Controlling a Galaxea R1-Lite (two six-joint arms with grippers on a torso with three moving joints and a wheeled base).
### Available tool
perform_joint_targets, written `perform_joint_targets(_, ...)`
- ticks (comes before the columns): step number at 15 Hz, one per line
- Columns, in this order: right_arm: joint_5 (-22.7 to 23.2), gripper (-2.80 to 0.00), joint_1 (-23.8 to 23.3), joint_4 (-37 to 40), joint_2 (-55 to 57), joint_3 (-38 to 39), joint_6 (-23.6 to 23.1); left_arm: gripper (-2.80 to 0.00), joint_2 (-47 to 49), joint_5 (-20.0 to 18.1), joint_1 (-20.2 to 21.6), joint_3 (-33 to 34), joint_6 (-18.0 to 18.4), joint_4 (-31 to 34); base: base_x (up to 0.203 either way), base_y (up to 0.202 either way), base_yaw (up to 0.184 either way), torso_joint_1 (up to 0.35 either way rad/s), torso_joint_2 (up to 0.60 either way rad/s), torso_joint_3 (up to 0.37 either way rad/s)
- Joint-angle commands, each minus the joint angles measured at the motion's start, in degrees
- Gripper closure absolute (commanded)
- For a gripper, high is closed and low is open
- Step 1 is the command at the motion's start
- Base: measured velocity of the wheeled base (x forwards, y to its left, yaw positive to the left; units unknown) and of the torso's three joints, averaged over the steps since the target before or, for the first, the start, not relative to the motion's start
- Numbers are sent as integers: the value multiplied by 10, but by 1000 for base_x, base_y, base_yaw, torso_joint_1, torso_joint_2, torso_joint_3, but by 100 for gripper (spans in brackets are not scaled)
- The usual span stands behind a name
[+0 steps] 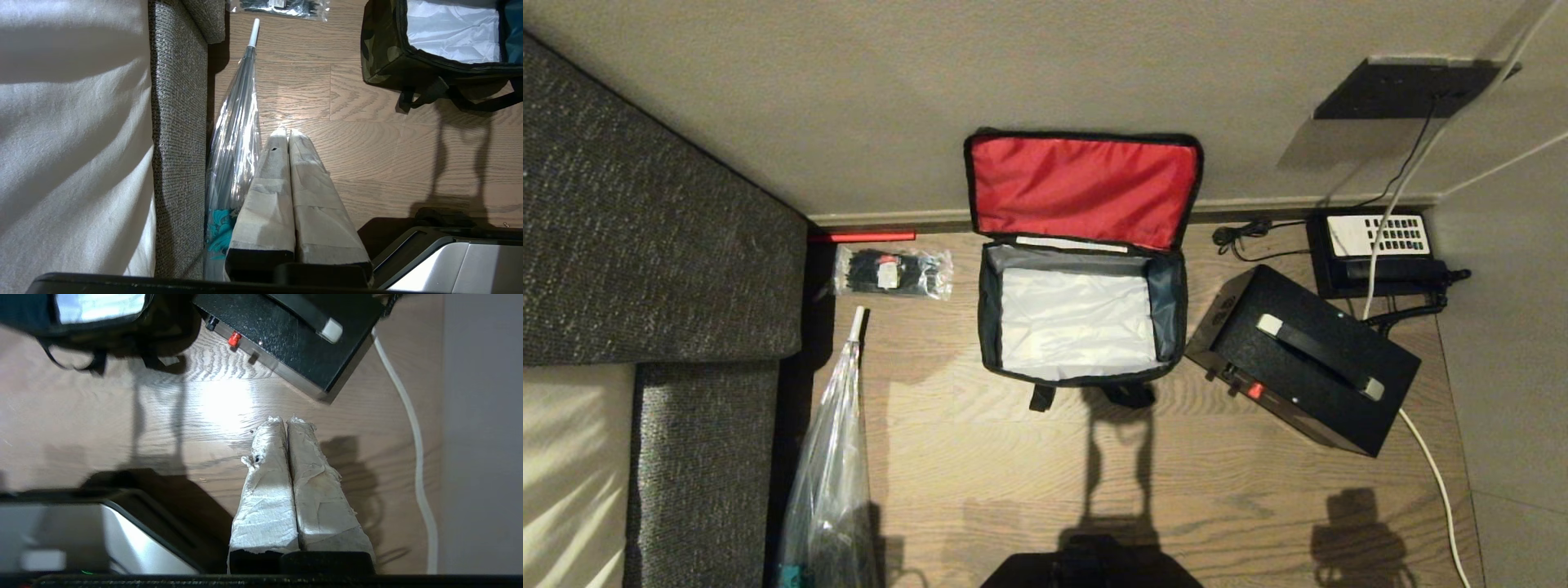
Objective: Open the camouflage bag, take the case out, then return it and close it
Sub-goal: Grip the handle again
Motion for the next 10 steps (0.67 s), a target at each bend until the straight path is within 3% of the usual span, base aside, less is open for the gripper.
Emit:
perform_joint_targets(1,13,0,0,6,-8,-2,-26,0,-1,0,0,2,0,0,0,0,0,0,0,0)
perform_joint_targets(4,2,0,0,6,-8,0,15,0,-1,0,0,2,0,0,0,0,0,0,0,0)
perform_joint_targets(10,-2,0,0,5,-8,0,14,0,-1,0,0,2,0,0,0,0,0,0,0,0)
